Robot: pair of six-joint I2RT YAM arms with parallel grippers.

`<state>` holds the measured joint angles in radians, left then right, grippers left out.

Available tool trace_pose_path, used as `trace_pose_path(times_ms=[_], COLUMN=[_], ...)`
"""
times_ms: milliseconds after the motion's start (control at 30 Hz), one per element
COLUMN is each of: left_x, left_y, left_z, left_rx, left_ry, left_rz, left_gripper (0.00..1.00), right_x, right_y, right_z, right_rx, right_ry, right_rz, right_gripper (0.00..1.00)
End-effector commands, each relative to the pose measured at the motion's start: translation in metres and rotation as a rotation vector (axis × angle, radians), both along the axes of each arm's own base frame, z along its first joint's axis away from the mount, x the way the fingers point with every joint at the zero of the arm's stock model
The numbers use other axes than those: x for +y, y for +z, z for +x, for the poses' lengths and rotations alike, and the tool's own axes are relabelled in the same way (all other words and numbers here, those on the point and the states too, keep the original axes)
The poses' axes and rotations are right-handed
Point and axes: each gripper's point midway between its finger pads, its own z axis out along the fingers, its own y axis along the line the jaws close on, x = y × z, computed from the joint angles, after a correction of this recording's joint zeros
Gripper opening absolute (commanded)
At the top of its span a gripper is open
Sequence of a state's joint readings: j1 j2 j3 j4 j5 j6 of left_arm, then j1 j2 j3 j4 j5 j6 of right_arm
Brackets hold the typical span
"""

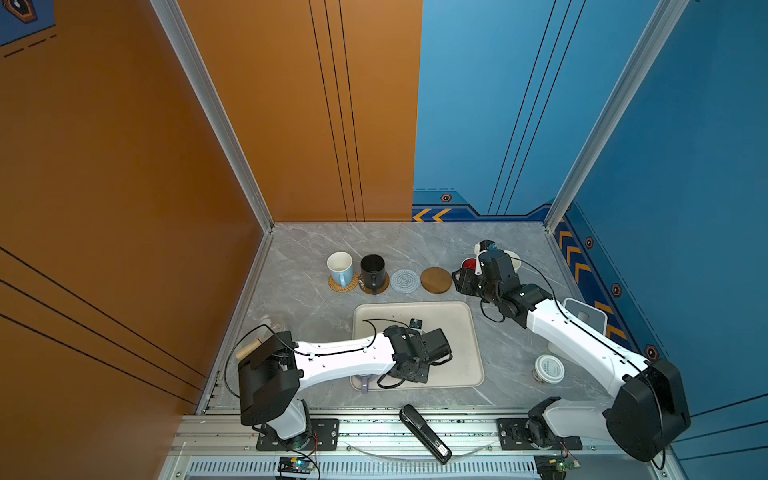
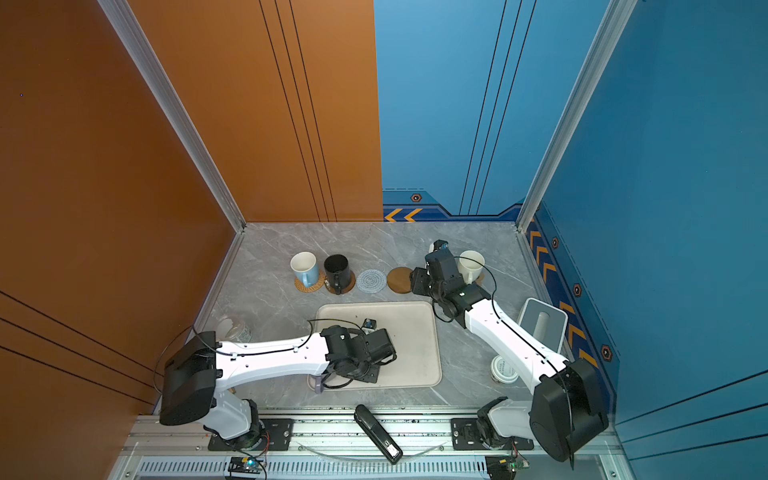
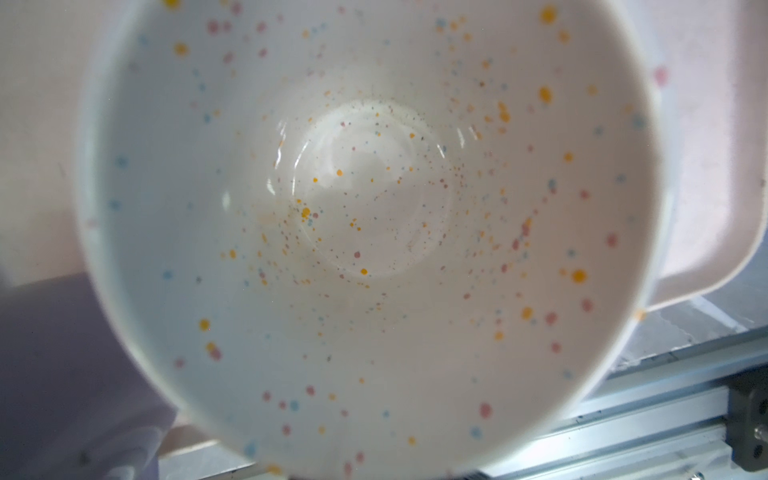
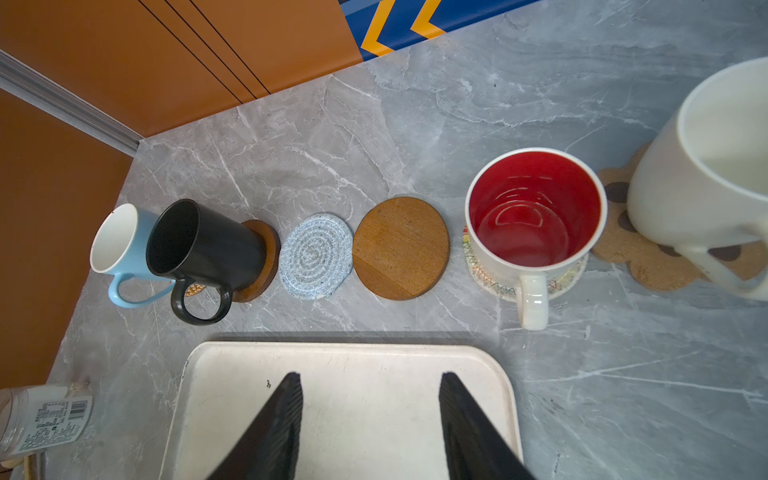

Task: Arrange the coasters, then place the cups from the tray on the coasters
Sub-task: 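Lift the speckled white mug with left gripper toward the grey knitted coaster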

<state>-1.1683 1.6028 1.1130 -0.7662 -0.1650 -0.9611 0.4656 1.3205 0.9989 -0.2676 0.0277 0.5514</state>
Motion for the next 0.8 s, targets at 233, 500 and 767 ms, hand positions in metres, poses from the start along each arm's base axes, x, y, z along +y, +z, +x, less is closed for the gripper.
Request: trace_pose_path(times_ms=[233, 500, 767], left_x=[-0.008, -0.011, -0.004], left_y=[0.042, 0.064, 0.076], left_z=[0.057, 0.101, 0.148], left_rx=[-0.141, -0.204, -0.254], left_ry=[0.002, 0.023, 0.060], left_rz=[-0.042, -0.049, 0.015], left_gripper=[0.00, 0.00, 0.00], right_x=[-0.006, -0.009, -0.015], right_y=[-0.003, -0.004, 0.000], right_z=[0.003, 0.003, 0.005], right_rx=[0.004, 0.006, -0.008], right_ry=[-0.012, -0.016, -0.021], right_rz=[0.020, 0.034, 0.065], right_gripper=[0.51, 0.51, 0.51])
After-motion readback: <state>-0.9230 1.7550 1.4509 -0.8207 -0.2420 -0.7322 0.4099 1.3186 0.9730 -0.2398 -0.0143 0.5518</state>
